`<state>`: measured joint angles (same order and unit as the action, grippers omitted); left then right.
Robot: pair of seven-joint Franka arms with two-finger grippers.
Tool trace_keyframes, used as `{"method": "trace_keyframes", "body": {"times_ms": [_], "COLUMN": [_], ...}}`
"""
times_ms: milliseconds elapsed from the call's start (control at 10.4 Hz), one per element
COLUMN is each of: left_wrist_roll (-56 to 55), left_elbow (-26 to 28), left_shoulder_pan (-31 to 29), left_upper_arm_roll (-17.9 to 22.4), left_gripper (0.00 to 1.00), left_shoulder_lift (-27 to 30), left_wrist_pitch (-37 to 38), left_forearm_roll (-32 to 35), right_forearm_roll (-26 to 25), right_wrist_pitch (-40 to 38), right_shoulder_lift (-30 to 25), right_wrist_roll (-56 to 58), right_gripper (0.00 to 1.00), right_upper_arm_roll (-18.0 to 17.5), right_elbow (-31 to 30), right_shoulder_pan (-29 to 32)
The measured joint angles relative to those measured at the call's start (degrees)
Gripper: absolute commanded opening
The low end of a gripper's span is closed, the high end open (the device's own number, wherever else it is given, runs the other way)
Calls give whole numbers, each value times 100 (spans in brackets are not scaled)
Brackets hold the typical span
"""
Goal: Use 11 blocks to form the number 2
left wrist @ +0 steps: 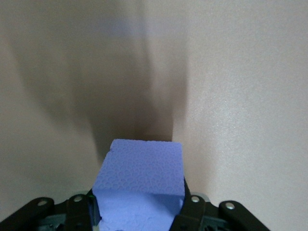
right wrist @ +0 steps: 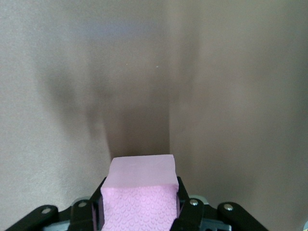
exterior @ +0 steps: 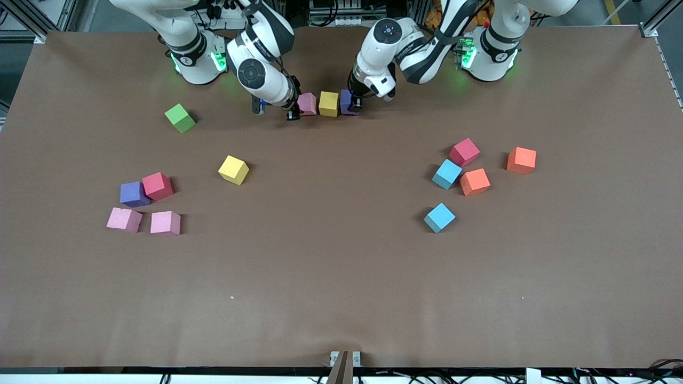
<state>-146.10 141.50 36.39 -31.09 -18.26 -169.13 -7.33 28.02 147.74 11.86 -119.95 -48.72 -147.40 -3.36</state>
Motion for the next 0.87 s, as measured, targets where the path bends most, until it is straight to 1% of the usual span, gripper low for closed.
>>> {"method": "trace_keyframes", "body": {"times_ms": [97, 193, 290, 386, 483, 869], "left_wrist_roll": [0, 0, 0, 0, 0, 0], "left_elbow": [2, 3, 3, 3, 3, -58], "left_shoulder_pan": [0, 0, 0, 0, 0, -3], "left_upper_arm_roll": [0, 0, 0, 0, 0, -1], "left_gripper": [0, 0, 0, 0, 0, 0], "left_shoulder_lift": [-3, -7, -12, -18, -20, -107], "left_wrist_pitch": [0, 0, 0, 0, 0, -11], "left_forearm_roll": [0, 0, 0, 0, 0, 0], "right_forearm_roll": [2, 3, 4, 4, 5, 8], "right_wrist_pitch": [0, 0, 0, 0, 0, -4], "right_shoulder_lift": [1, 6, 25, 51, 70, 76], "right_wrist_roll": [0, 0, 0, 0, -3, -8], "right_gripper": [20, 39, 68, 81, 99, 100], "right_upper_arm_roll": [1, 0, 0, 0, 0, -77], "right_elbow": [7, 8, 8, 9, 10, 55], "right_shoulder_pan": [6, 6, 6, 7, 7, 7]}}
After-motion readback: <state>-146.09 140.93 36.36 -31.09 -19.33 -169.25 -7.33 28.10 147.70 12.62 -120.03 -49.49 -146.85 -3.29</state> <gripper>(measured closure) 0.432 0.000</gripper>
